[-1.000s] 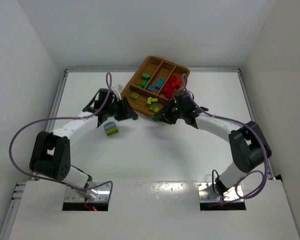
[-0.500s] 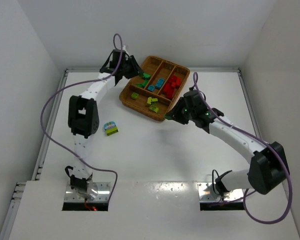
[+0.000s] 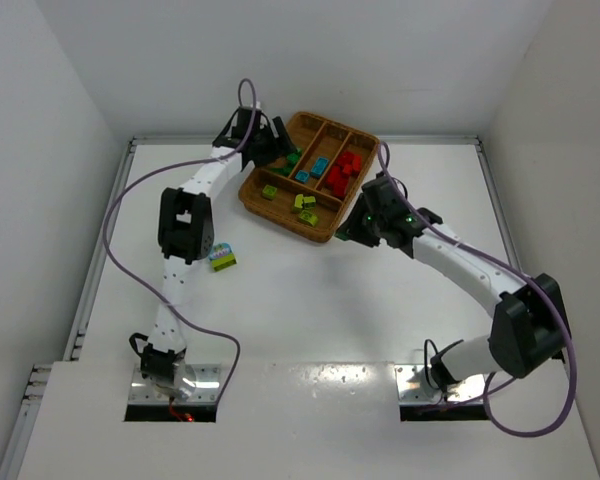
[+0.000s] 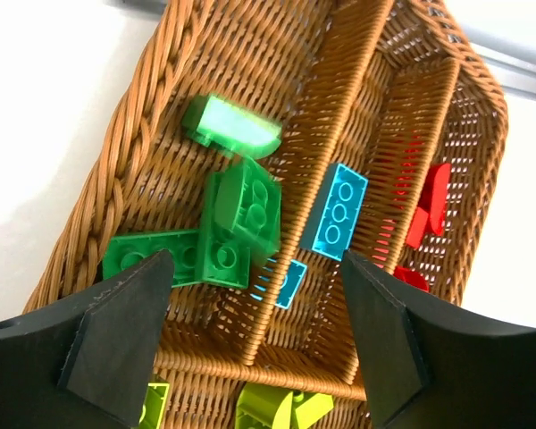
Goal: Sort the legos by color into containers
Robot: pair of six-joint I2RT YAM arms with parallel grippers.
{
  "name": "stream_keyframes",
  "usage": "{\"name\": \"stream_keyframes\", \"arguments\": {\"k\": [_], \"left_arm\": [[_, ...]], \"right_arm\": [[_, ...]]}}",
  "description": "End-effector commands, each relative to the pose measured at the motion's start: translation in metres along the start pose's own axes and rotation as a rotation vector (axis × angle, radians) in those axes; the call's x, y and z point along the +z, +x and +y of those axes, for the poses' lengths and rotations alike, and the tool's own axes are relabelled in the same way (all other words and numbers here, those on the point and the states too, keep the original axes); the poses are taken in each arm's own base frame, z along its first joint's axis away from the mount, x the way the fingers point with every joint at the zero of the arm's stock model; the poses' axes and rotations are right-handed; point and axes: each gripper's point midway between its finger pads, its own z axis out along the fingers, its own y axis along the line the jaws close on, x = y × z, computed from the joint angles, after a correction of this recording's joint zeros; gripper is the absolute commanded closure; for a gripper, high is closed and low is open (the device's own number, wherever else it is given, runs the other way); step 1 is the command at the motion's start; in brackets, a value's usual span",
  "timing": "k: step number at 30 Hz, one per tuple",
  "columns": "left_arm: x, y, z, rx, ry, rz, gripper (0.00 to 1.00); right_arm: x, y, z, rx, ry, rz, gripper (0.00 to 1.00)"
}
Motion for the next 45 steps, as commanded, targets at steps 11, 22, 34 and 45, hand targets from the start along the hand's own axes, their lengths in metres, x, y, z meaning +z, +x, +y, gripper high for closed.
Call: {"name": "stream_keyframes", "arguments": {"k": [11,22,34,45], "left_arm": [[-0.121,-0.036,-0.010,0.048,-0.038,-0.053,0.16],[-0.244,-0.036,0.080,-0.118,-0.244,-0.167,0.13],[-0.257,0.019,0.118,-0.180,-0.295,-0.098,0.13],[-0.262,0.050,0.147,-0.181,-0.373,-0.010,0.08]], "right_arm": [[0.046,-0.099,0.096,-0.185,-0.125,-0.198,0.77],[0.160,-0.157,0.168,-0.239,-0.201,-0.295,0.77],[0.244,-0.176,0.193,-0.190,-0.320,-0.411,0.74],[0.199,-0.216,0.209,-0.140,-0.413,-0.486,0.33]]}}
